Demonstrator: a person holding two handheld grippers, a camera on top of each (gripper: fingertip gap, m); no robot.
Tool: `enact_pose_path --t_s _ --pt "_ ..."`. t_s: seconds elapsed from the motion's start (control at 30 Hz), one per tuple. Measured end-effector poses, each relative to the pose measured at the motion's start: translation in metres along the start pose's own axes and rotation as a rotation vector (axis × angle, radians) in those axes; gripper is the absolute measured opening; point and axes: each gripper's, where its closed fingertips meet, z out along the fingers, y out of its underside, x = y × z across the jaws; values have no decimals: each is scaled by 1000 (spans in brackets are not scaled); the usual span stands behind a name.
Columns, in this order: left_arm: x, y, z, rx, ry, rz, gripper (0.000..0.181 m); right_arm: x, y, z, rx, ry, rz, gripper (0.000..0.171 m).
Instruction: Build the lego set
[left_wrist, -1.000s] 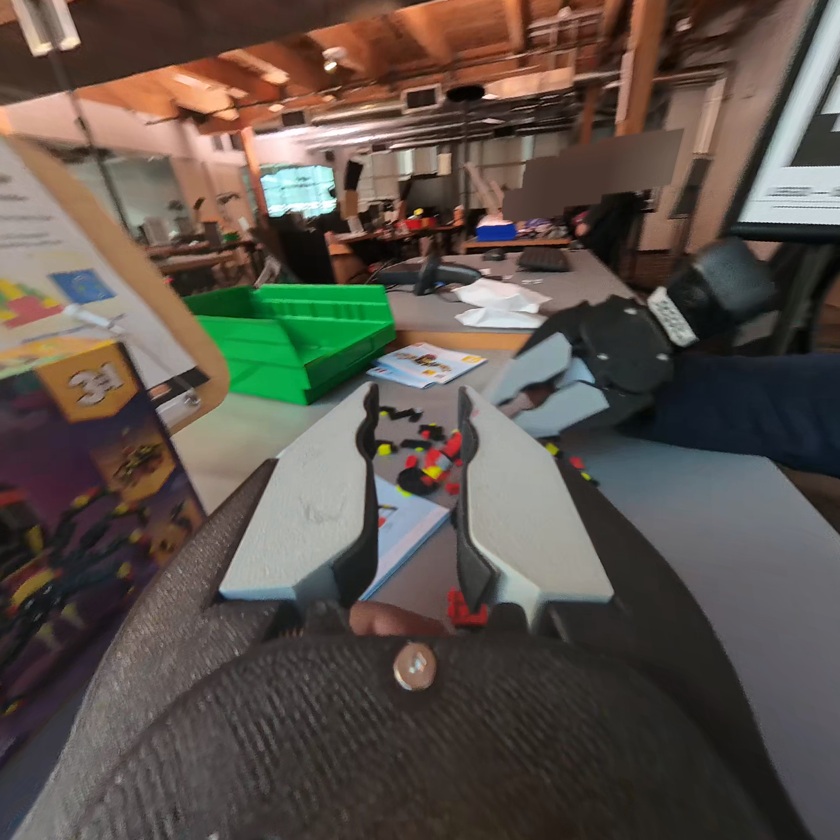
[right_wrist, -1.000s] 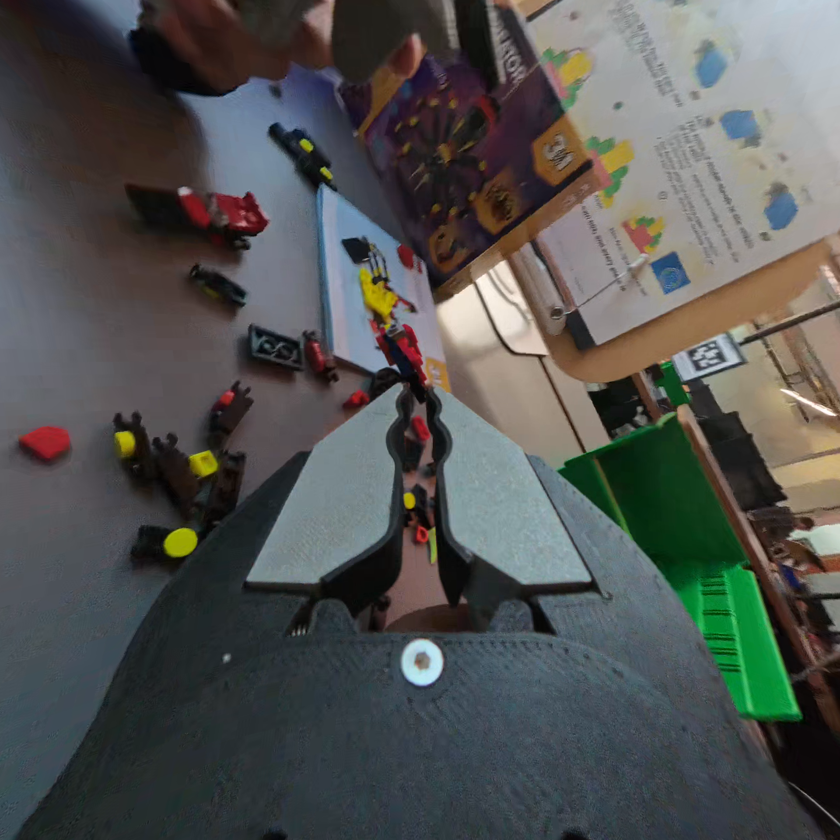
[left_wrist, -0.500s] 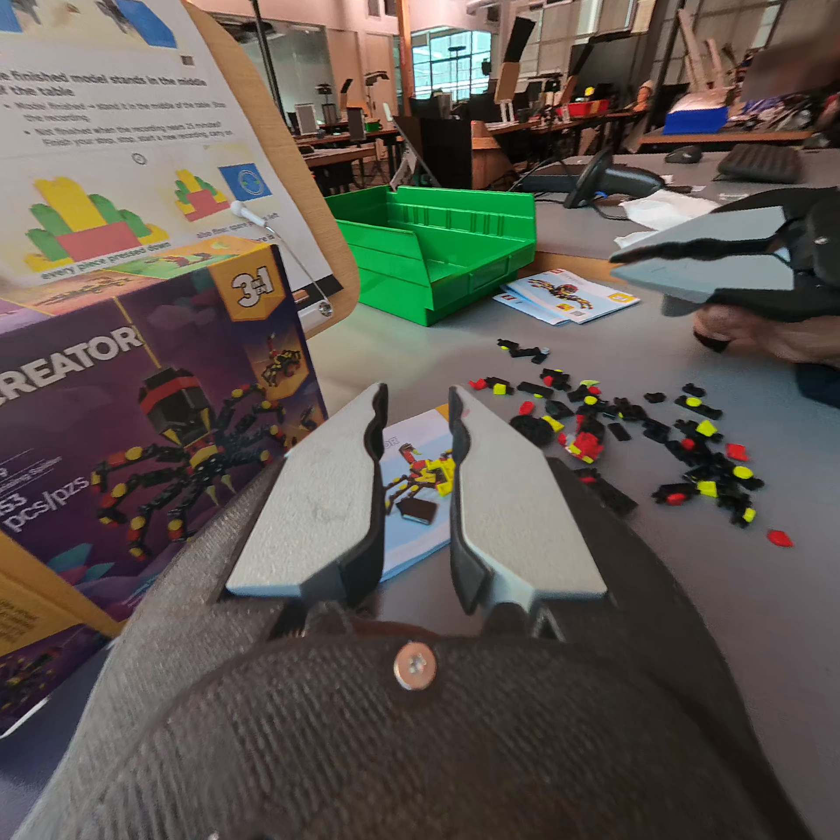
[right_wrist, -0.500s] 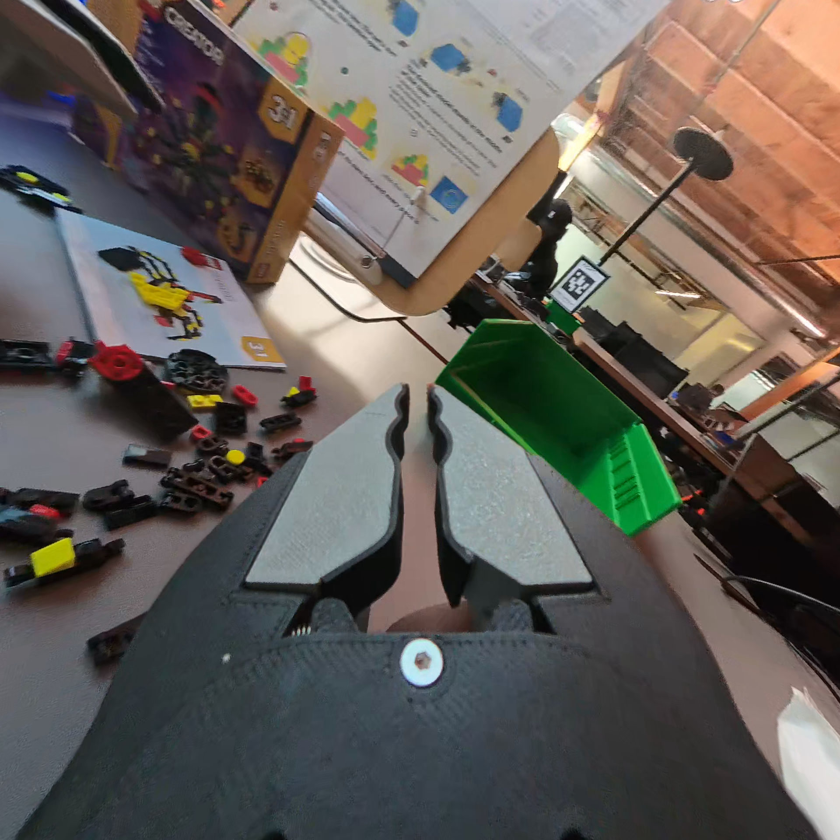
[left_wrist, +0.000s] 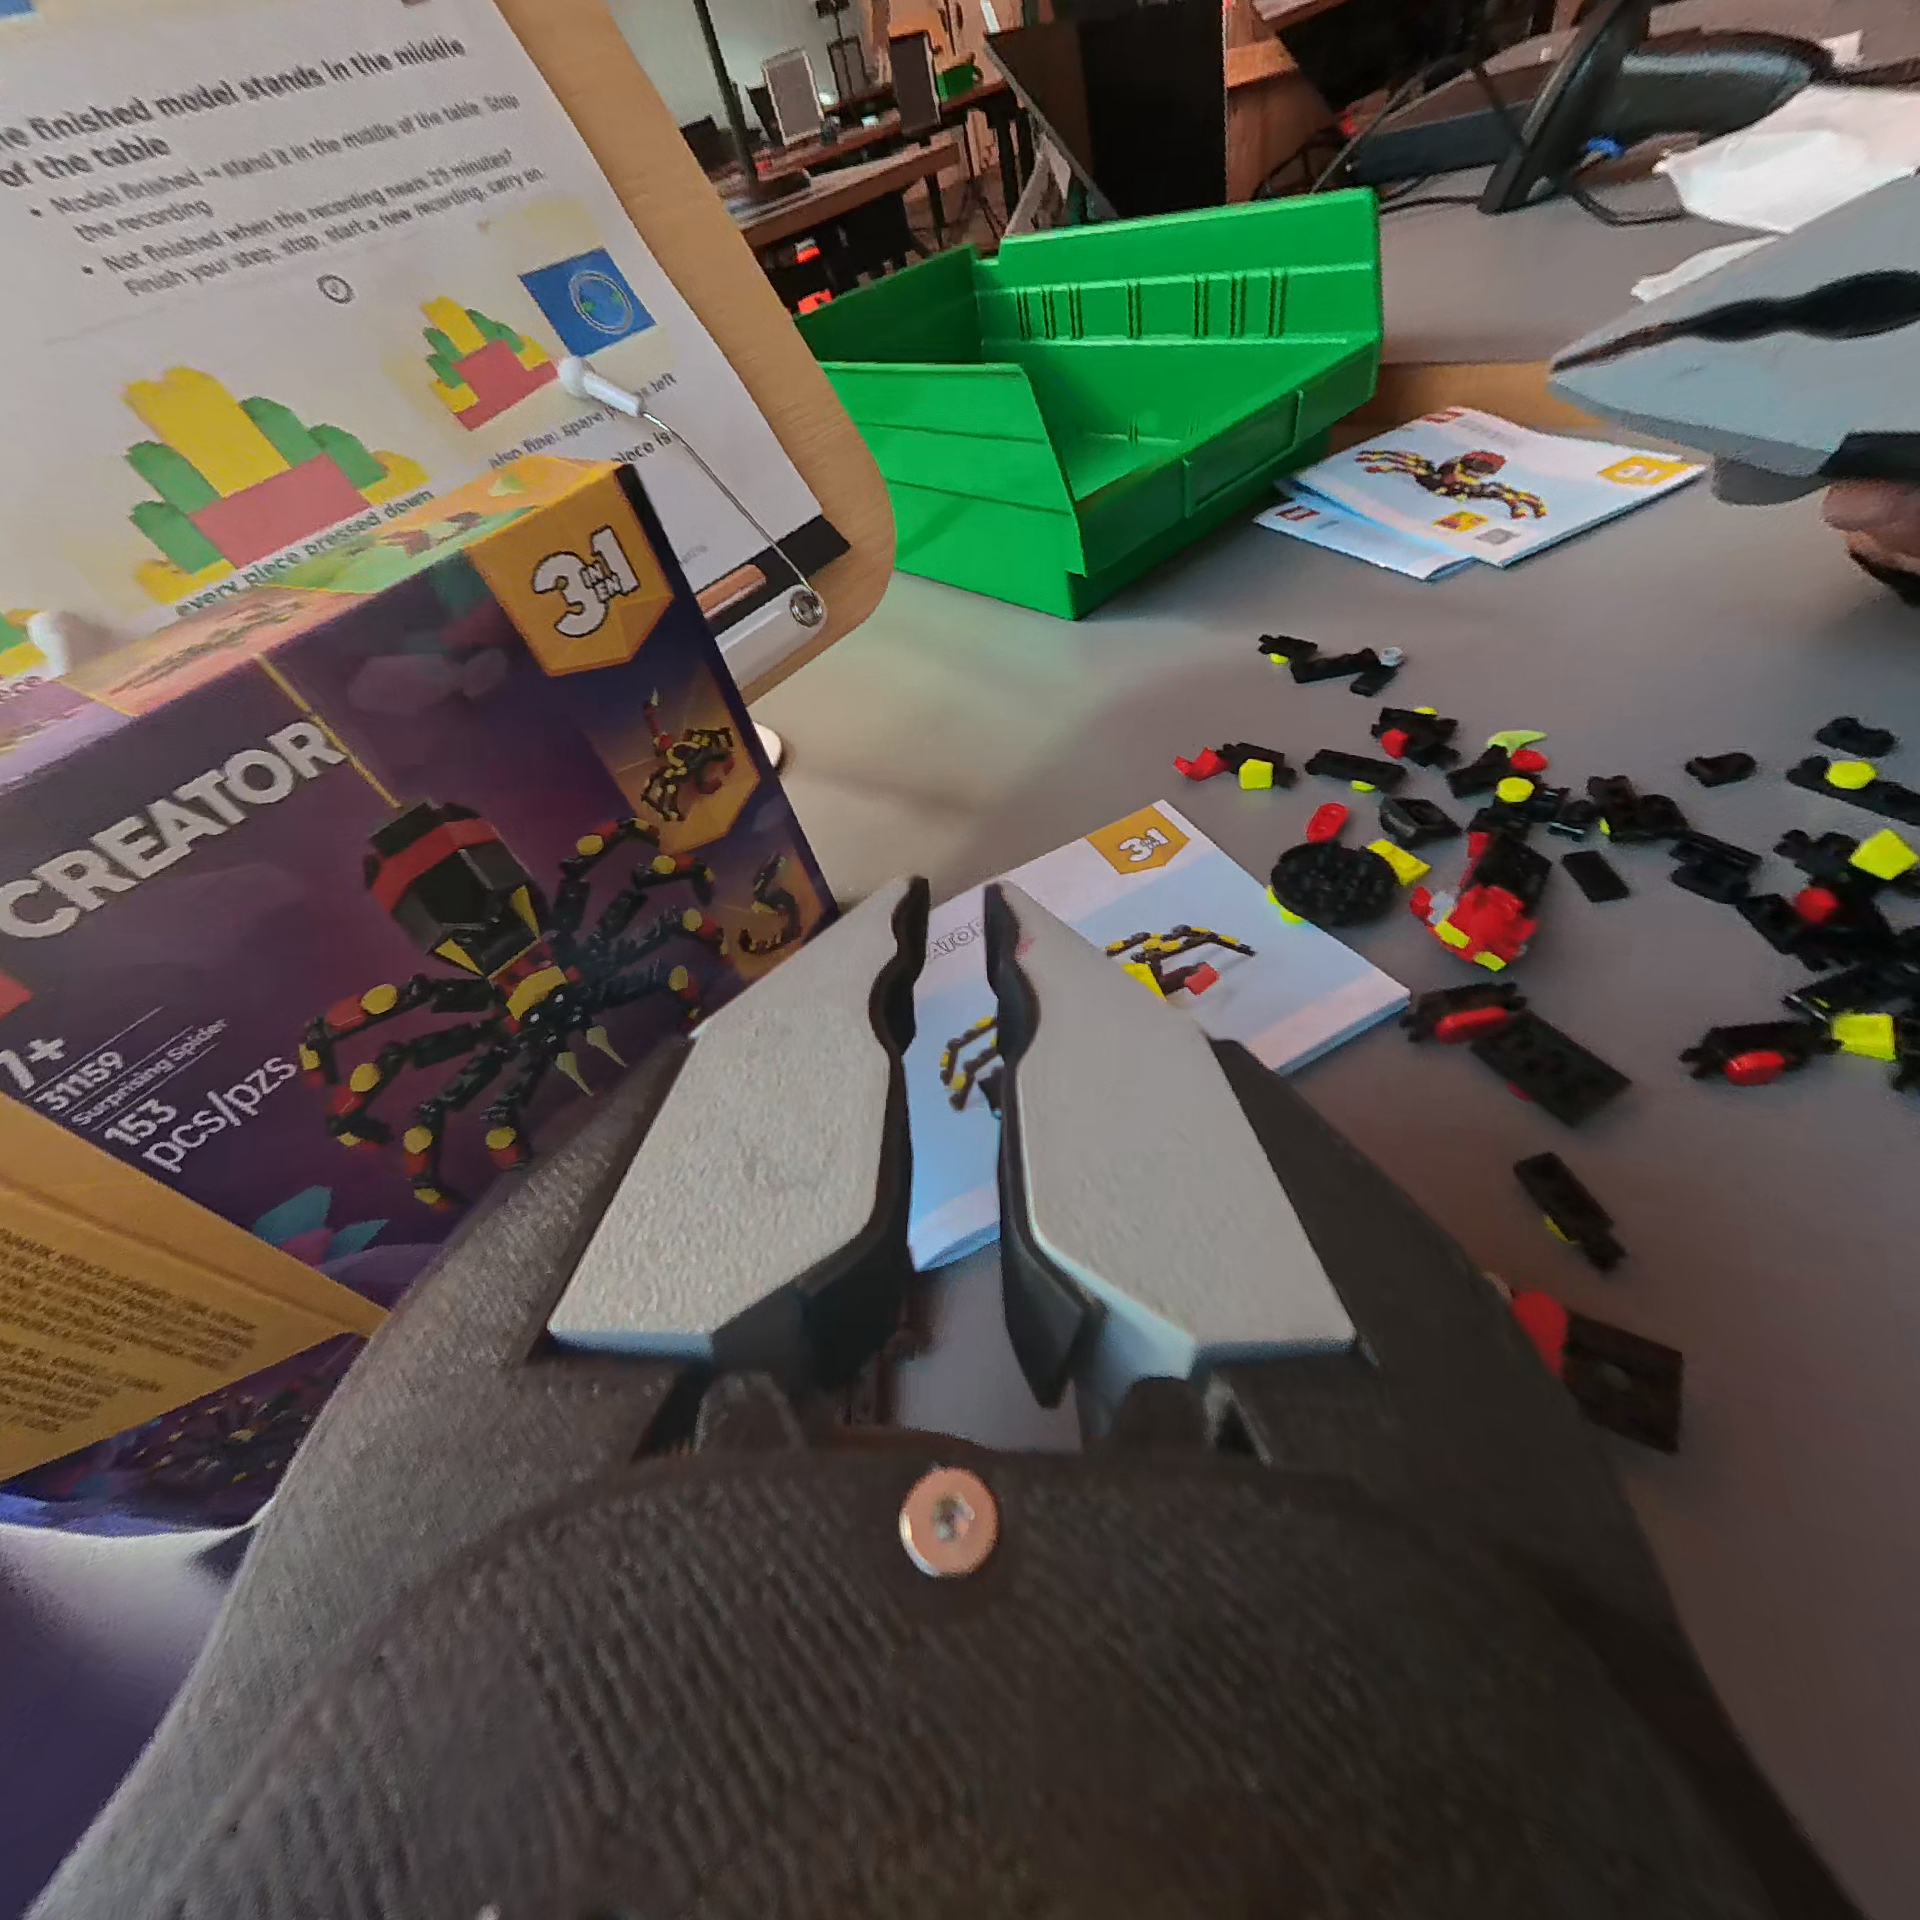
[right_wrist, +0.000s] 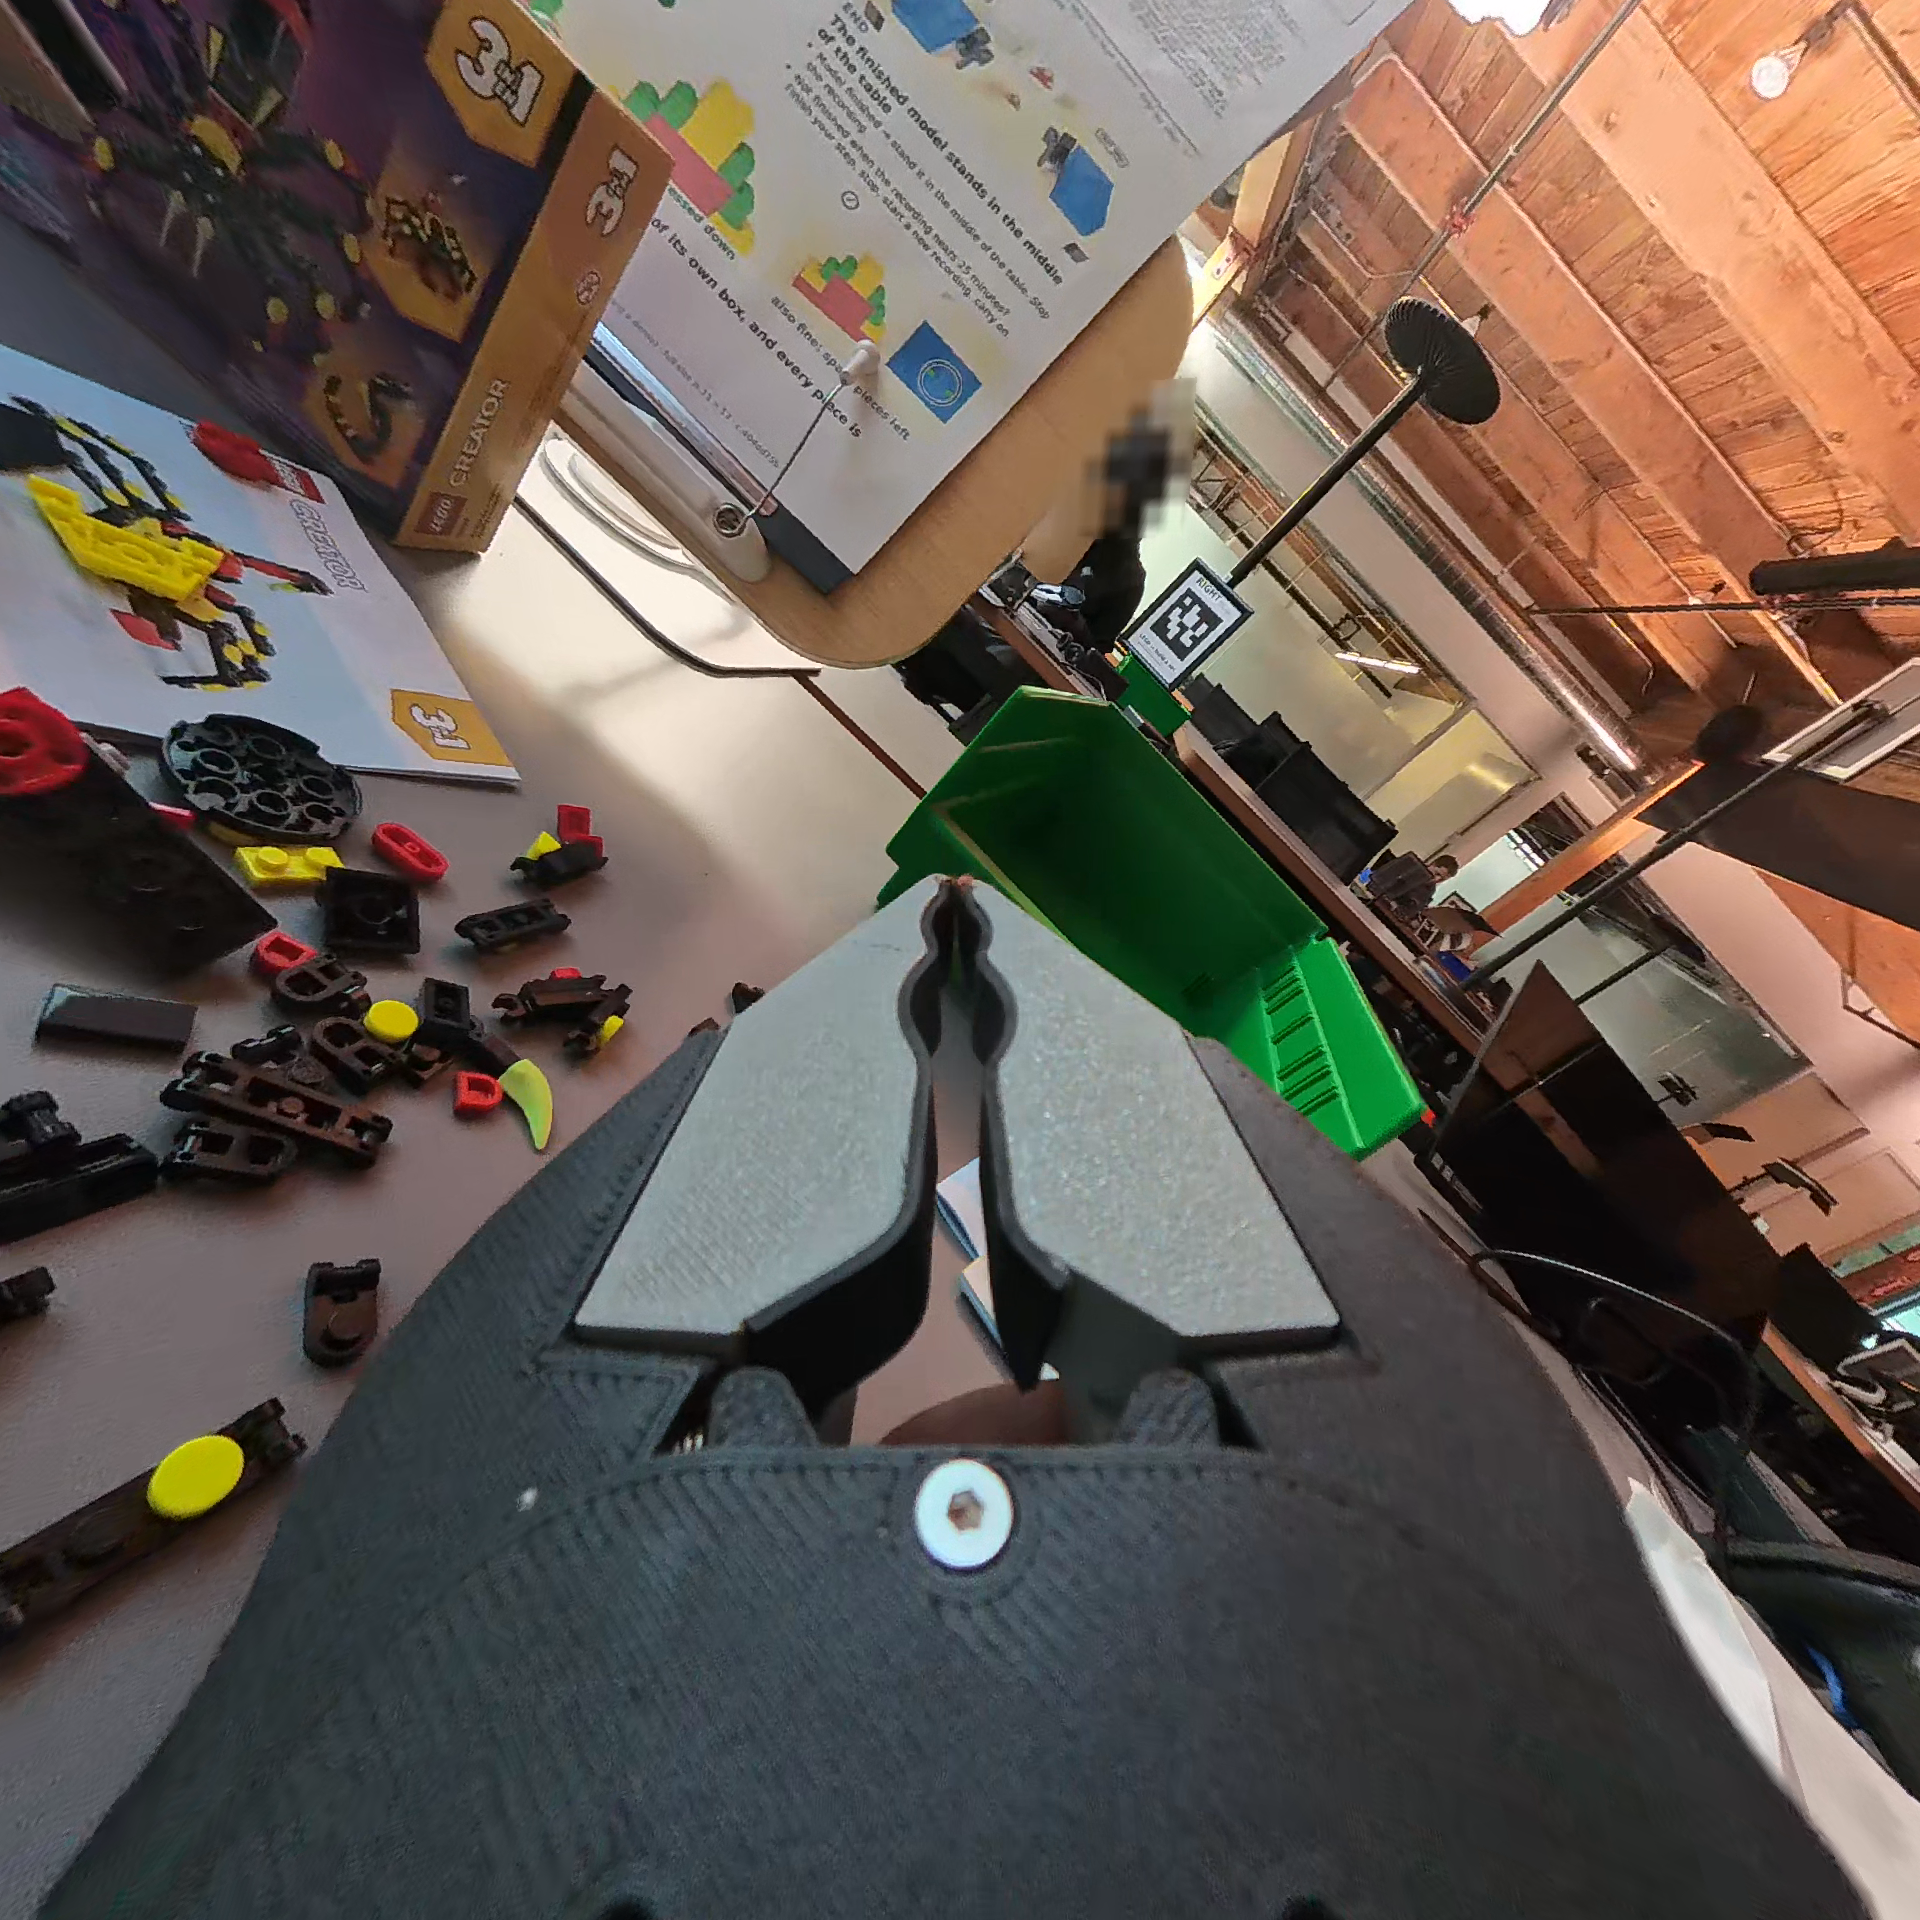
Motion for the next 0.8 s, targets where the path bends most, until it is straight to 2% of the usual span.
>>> enact_pose_path --t_s 0.17,0.37,0.8 --pt "10 9 8 -75 28 61 11 10 16 12 -111 87 -43 0" --pt "20 17 13 -130 53 129 12 5 16 19 -108 64 -70 0" --pt "12 14 11 -107 77 19 12 -4 10 40 -48 14 -106 0"
